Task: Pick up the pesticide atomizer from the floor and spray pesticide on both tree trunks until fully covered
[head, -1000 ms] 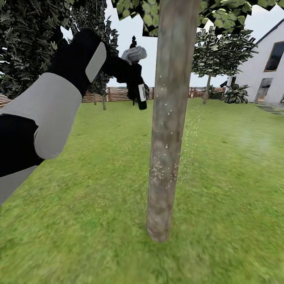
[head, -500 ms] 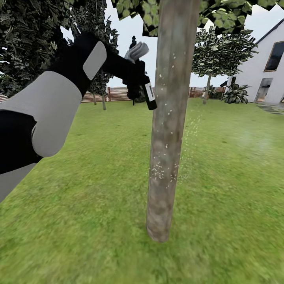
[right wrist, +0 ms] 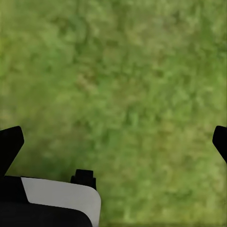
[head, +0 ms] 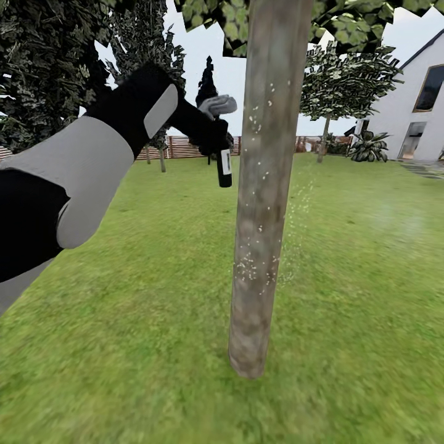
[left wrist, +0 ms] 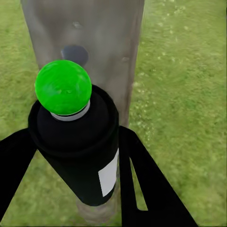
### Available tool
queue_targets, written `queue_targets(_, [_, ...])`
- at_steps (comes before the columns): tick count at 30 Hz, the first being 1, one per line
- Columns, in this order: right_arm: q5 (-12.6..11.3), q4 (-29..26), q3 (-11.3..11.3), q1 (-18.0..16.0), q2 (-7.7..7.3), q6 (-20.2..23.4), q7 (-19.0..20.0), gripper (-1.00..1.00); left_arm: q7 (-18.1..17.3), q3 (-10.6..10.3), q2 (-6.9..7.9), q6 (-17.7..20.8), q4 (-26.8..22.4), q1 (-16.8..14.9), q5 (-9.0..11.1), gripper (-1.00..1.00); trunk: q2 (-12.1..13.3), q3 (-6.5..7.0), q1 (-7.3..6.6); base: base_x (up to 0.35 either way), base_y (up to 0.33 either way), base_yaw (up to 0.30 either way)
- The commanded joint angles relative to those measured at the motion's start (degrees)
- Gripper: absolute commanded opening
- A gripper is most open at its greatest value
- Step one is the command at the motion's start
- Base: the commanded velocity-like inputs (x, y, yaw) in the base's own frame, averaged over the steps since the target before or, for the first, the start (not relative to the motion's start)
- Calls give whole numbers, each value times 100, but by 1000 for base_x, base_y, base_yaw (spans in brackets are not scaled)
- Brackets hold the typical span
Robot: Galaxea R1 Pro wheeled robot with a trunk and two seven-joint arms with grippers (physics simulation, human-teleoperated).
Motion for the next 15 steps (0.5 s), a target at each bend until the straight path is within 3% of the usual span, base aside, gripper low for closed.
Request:
queue_targets(1, [0,0,0,0,-5,0,0,100,6,-286,0,2,-77,1,7,-100,0,0,0,0,0,0])
queue_targets(4, [0,0,0,0,-8,0,0,100,-10,-447,0,-21,-97,1,16,-100,0,0,0,0,0,0])
queue_targets(15, [0,0,0,0,-5,0,0,100,-158,-466,0,-31,-91,4,18,-100,0,0,0,-154,0,0])
